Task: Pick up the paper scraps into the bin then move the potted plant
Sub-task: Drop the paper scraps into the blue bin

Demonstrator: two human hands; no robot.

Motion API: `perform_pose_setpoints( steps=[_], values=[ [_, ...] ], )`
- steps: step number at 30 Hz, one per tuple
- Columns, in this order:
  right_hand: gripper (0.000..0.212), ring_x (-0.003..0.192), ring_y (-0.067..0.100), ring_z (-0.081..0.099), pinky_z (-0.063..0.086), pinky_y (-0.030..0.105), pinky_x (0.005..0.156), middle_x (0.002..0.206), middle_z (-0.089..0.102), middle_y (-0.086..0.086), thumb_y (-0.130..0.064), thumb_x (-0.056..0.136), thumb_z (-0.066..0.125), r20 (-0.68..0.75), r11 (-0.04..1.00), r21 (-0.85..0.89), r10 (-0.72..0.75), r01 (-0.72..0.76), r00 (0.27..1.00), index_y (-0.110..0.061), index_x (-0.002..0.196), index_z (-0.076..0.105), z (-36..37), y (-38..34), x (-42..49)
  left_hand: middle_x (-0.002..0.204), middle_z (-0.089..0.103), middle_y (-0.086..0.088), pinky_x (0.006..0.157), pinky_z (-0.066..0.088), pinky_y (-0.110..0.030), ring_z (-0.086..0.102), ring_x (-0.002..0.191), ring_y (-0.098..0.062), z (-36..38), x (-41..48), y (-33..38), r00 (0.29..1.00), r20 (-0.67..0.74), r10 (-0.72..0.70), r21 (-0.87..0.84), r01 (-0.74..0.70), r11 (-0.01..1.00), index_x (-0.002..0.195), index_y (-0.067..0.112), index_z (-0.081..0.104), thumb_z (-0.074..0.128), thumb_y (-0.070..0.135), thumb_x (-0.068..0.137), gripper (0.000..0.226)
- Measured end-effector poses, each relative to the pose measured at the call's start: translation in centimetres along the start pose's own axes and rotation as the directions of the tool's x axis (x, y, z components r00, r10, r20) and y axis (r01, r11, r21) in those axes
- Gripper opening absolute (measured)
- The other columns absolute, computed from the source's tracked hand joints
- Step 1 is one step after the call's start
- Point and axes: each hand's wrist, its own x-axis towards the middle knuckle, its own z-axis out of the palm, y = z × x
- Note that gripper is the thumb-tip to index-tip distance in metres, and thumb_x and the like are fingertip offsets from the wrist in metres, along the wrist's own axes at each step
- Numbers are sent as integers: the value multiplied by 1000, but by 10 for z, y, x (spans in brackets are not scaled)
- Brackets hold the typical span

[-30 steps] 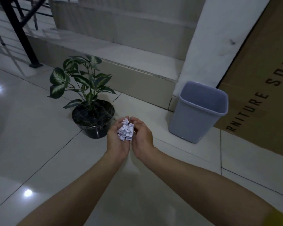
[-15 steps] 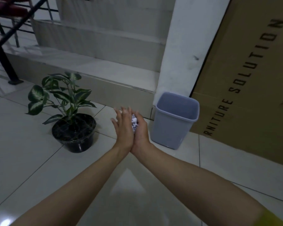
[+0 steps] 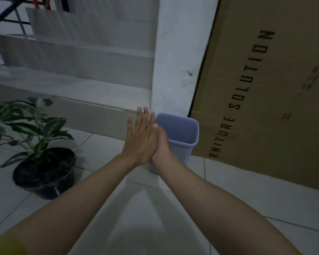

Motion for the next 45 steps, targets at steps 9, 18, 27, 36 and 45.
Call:
perform_pose_setpoints(
  steps=[9, 18, 27, 36, 45],
  values=[
    [30, 36, 9, 49, 39, 16, 37, 55, 53, 1, -20, 94, 44, -320, 987, -28, -161, 161, 934, -12, 66, 52, -32, -58, 33, 159, -6, -1, 114, -11, -22, -10, 145, -7, 58, 10, 0, 987, 124, 105, -252, -71, 965, 149, 13, 2, 15, 24, 101, 50],
    [12, 77, 23, 55, 48, 36, 72, 89, 61, 10, -18, 92, 50, -236, 528, -752, -775, 396, 586, -12, 94, 60, -43, -96, 63, 159, 7, 0, 116, -6, -26, -3, 146, -11, 94, 2, -6, 990, 47, 136, -9, -136, 991, 149, 15, 8, 19, 29, 100, 52],
    [52, 141, 30, 19, 11, 47, 117, 154, 29, 1, -28, 88, 50, 186, -348, -937, -540, -17, 821, -27, 138, 34, -81, -95, 60, 159, 2, 0, 112, -12, -23, -5, 146, -11, 94, 0, -7, 987, 40, 153, 43, -155, 987, 149, 15, 2, 17, 29, 100, 53],
    [60, 146, 22, -8, -12, 49, 116, 160, -1, 3, -32, 96, 36, 391, -587, -809, -496, 32, 775, -26, 147, 5, -85, -70, 36, 159, -1, -3, 118, -4, -27, -4, 147, -13, 86, 5, -9, 976, 115, 187, 112, -199, 973, 149, 13, 1, 17, 29, 101, 54],
    [76, 146, 20, -12, -16, 44, 115, 159, -8, 5, -42, 93, 39, 509, -634, -764, -483, 117, 712, -19, 144, -13, -67, -43, 16, 159, -3, -6, 116, -3, -26, -4, 147, -15, 55, -5, -39, 991, 44, 125, 126, -130, 983, 149, 9, 0, 22, 30, 100, 58]
  ],
)
